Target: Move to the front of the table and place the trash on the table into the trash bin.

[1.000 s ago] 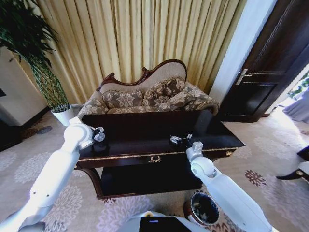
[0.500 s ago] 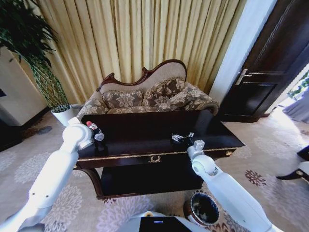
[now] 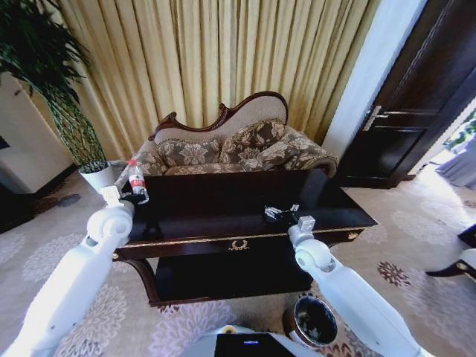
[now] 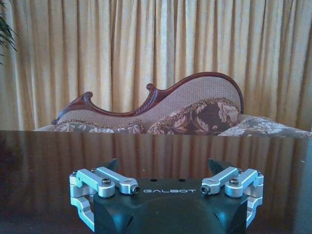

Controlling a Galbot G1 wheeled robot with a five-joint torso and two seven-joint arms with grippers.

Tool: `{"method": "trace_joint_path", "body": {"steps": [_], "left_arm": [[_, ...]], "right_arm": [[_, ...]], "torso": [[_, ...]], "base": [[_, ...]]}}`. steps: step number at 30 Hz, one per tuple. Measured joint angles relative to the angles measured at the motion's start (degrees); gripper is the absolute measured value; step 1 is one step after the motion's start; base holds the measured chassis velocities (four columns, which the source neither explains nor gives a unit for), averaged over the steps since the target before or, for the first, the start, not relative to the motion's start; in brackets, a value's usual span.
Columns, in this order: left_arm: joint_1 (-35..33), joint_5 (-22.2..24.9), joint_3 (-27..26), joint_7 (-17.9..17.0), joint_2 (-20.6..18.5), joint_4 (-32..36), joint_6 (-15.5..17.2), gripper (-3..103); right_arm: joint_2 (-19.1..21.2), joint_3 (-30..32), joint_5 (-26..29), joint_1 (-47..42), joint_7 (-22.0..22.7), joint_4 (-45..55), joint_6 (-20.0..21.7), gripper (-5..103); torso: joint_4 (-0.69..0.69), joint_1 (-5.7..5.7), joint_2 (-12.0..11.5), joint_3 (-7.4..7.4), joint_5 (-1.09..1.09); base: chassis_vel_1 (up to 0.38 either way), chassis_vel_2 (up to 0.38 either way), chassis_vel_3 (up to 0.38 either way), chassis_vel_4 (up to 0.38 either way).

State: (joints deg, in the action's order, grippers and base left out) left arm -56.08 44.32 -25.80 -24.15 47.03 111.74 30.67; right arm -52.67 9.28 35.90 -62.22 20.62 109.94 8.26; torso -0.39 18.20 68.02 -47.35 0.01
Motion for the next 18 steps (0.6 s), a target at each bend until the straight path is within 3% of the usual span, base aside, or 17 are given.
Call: {"method": "trace_joint_path", "body": {"steps": [1, 3, 4, 7, 8, 10, 11, 13, 15, 17, 18], "left_arm": [[-0.7, -5.7, -0.1, 5.2, -0.4, -0.5, -2.9, 28], [-1.2, -12.2, 0.0, 11.1, -1.1, -1.2, -6.0, 28], [-1.2, -12.2, 0.0, 11.1, -1.1, -1.2, -6.0, 28], [-1.3, -19.7, 0.4, 20.7, -2.3, -2.9, -13.9, 28], [-1.3, -19.7, 0.4, 20.7, -2.3, -2.9, -13.9, 28], [-1.1, -23.9, 0.7, 25.4, -3.1, -4.3, -20.4, 28], [-1.1, -23.9, 0.7, 25.4, -3.1, -4.3, -20.4, 28], [-1.2, -26.3, 1.0, 28.9, -3.7, -4.8, -25.4, 28], [-1.2, -27.0, 1.1, 29.6, -3.8, -4.8, -26.6, 28], [-1.4, -30.4, 1.8, 32.5, -4.4, -4.5, -31.0, 28], [-1.4, -30.4, 1.8, 32.5, -4.4, -4.5, -31.0, 28]], "right_arm": [[0.2, 0.1, 0.3, -0.3, 0.2, 0.7, 0.0, 100], [0.7, 0.2, 2.1, -0.8, 0.9, 2.1, 0.5, 100], [0.7, 0.2, 2.1, -0.8, 0.9, 2.1, 0.5, 100], [2.1, 0.2, 11.4, -0.8, 2.1, 6.7, 2.1, 100], [2.1, 0.2, 11.4, -0.8, 2.1, 6.7, 2.1, 100], [3.1, 0.1, 19.4, 0.0, 2.6, 10.0, 3.1, 100], [3.1, 0.1, 19.4, 0.0, 2.6, 10.0, 3.1, 100], [3.9, 0.0, 27.4, 1.9, 2.6, 12.6, 3.4, 100], [4.0, 0.0, 29.9, 2.6, 2.6, 13.3, 3.5, 100], [4.4, -0.2, 37.5, 5.1, 2.7, 15.3, 3.5, 100], [4.4, -0.2, 37.5, 5.1, 2.7, 15.3, 3.5, 100]], "torso": [[0.0, 0.0, 0.0, 0.0, -0.01], [0.01, 0.0, 0.0, 0.0, 0.01], [0.01, 0.0, 0.0, 0.0, 0.01], [-0.02, 0.0, 0.0, 0.0, 0.01], [-0.02, 0.0, 0.0, 0.0, 0.01], [0.0, 0.0, 0.0, 0.0, 0.0], [0.0, 0.0, 0.0, 0.0, 0.0], [0.01, 0.0, 0.0, 0.0, 0.0], [0.01, 0.0, 0.0, 0.0, 0.01], [0.01, 0.0, 0.0, 0.0, 0.0], [0.01, 0.0, 0.0, 0.0, 0.0]], "base": [[0.0, 0.0, 0.0, 0.0], [0.0, 0.0, 0.0, 0.0], [0.0, 0.0, 0.0, 0.0], [0.0, 0.0, 0.0, 0.0], [0.0, 0.0, 0.0, 0.0], [0.0, 0.0, 0.0, 0.0], [0.0, 0.0, 0.0, 0.0], [0.0, 0.0, 0.0, 0.0], [0.0, 0.0, 0.0, 0.0], [0.0, 0.0, 0.0, 0.0], [0.0, 0.0, 0.0, 0.0]]}}
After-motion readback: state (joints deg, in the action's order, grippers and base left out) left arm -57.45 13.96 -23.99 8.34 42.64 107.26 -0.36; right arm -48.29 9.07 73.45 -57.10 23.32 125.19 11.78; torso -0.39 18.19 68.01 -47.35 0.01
